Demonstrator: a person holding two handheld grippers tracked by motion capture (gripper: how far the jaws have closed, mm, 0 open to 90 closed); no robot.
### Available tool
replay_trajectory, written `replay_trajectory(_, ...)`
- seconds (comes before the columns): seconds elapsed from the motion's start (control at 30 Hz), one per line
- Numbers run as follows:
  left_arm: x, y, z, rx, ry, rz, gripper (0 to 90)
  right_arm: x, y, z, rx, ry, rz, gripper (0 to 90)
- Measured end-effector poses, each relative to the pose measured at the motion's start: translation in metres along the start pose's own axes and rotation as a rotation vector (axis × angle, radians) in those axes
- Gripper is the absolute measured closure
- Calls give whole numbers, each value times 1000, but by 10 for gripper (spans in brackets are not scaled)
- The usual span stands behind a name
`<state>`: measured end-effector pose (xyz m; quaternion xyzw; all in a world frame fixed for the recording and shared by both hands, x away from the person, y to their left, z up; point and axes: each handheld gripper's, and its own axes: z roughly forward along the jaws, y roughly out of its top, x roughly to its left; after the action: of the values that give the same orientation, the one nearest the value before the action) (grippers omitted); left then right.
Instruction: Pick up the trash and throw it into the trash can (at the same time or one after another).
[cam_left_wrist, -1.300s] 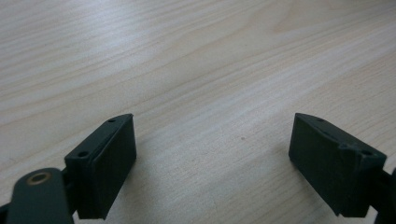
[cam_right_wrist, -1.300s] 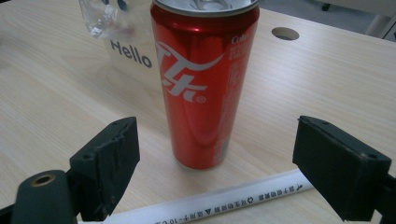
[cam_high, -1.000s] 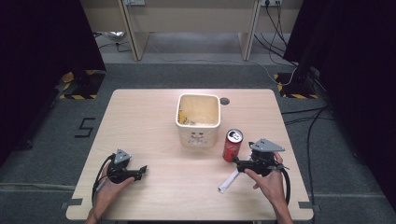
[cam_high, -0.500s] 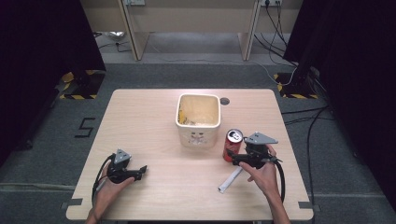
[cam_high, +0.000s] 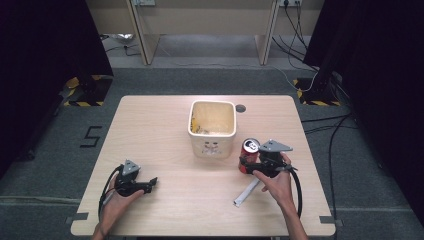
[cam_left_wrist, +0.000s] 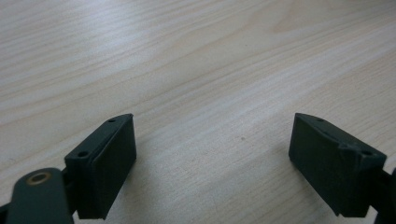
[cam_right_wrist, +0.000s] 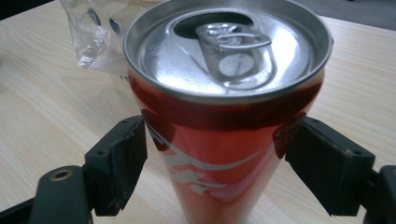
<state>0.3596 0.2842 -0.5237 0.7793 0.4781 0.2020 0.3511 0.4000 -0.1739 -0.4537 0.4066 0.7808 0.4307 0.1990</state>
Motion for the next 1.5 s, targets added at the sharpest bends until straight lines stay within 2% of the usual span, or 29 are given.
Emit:
replay_trajectory(0.53, 0, 0, 0, 0, 0, 0, 141, -3, -9, 11, 23, 6, -6, 303)
replay_trajectory(0.77, 0, 0, 0, 0, 0, 0, 141, -2, -9, 10, 21, 9, -18, 330)
replay_trajectory(1.23, 0, 0, 0, -1, 0, -2, 141, 0, 1, -2, -13, -4, -42, 337)
replay_trajectory(1.5, 0, 0, 0, 0, 0, 0, 141, 0, 9, -8, -19, -7, -40, 337)
